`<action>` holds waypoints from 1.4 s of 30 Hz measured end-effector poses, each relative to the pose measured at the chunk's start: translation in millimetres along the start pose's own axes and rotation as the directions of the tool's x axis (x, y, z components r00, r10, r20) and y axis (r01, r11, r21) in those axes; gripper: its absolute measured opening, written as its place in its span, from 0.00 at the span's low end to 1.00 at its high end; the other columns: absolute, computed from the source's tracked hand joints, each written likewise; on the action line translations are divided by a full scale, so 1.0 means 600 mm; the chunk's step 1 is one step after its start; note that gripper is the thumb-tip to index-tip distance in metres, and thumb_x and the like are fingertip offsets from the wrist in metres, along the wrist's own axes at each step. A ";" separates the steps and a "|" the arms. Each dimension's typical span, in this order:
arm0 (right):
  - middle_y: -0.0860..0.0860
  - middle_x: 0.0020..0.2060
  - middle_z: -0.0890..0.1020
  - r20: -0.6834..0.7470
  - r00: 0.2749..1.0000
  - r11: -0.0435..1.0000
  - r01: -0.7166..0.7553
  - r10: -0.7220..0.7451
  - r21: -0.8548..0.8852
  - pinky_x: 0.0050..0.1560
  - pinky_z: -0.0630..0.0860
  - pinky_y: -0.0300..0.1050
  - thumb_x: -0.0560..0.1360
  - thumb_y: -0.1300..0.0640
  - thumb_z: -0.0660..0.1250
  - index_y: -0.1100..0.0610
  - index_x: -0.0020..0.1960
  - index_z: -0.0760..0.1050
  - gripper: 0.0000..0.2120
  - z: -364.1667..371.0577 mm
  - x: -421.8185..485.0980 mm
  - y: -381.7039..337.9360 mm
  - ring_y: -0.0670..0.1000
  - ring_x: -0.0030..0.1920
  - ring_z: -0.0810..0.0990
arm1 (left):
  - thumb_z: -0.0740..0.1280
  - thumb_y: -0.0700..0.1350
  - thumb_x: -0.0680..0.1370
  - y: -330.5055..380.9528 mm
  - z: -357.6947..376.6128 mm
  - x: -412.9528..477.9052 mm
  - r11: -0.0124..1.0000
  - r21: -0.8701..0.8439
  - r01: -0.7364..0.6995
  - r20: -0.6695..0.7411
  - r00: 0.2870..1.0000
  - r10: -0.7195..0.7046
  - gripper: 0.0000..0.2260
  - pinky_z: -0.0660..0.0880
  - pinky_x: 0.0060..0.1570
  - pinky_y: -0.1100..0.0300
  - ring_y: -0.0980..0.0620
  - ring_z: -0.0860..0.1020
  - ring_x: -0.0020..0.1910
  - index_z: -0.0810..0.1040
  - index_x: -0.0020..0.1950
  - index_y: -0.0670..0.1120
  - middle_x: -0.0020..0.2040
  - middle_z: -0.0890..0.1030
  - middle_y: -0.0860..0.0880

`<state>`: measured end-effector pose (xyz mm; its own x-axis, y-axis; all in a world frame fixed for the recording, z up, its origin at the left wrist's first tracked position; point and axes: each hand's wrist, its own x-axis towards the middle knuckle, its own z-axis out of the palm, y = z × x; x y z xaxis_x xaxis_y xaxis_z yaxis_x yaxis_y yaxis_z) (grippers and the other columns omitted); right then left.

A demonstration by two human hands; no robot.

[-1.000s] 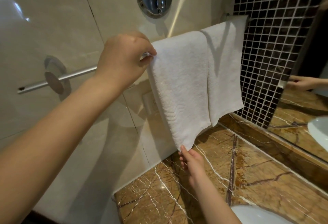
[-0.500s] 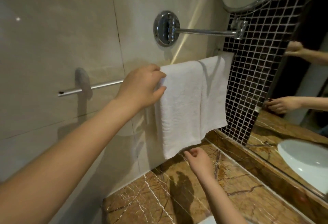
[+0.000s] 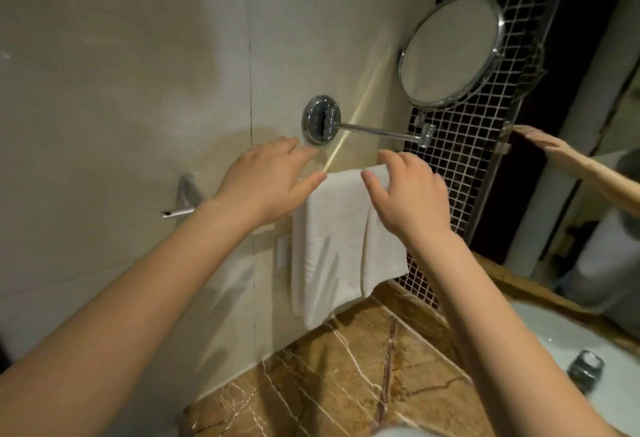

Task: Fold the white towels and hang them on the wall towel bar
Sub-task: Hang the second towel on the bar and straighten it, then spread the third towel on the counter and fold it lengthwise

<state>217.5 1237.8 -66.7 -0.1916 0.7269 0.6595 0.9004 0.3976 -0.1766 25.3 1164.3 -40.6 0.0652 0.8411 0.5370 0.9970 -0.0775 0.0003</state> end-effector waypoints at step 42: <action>0.54 0.57 0.79 -0.411 0.660 0.411 -0.731 0.629 -0.545 0.61 0.70 0.62 0.79 0.39 0.52 0.52 0.70 0.66 0.26 -0.394 -0.428 0.113 0.57 0.59 0.76 | 0.47 0.61 0.78 0.443 -0.033 -0.086 0.407 -0.464 -0.787 -0.362 0.587 0.724 0.27 0.71 0.57 0.50 0.47 0.75 0.61 0.73 0.66 0.49 0.61 0.78 0.48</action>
<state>420.3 945.7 -75.2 0.6006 0.4999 0.6240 0.7229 -0.6729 -0.1567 286.4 1089.7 -51.7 0.7448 0.2443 0.6209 0.3347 -0.9418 -0.0310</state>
